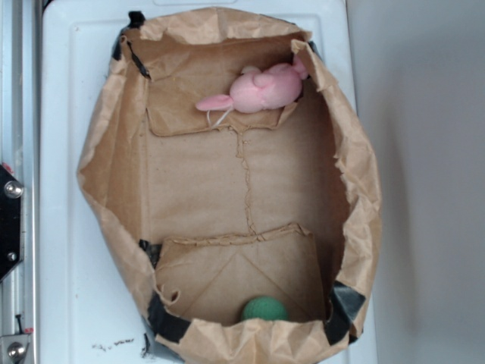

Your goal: Grab the pink bunny.

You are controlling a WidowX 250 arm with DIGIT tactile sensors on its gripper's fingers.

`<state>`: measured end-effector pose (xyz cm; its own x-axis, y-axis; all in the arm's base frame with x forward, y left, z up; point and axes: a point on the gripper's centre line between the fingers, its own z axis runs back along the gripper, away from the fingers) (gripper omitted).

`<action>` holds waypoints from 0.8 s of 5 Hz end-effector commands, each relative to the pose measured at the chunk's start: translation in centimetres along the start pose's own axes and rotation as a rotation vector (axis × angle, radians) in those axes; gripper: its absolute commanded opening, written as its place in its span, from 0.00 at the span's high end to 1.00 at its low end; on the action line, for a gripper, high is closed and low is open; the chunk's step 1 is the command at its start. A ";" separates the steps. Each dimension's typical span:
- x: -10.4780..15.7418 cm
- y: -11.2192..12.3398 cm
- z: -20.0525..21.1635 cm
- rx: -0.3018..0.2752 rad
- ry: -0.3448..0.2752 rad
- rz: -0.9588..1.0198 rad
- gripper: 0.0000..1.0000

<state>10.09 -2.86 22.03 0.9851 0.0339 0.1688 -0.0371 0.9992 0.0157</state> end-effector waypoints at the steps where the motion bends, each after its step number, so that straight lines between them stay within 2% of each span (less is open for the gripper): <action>1: -0.7 -0.6 -0.2 0.044 -0.001 0.044 0.00; 2: 0.7 -0.6 -0.5 0.061 0.026 0.089 0.00; 3: 3.5 -0.7 -1.1 0.066 0.026 0.131 0.00; 4: 3.5 -0.7 -1.1 0.066 0.026 0.131 0.00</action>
<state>13.20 -3.52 20.65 0.9819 0.1444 0.1227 -0.1538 0.9855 0.0712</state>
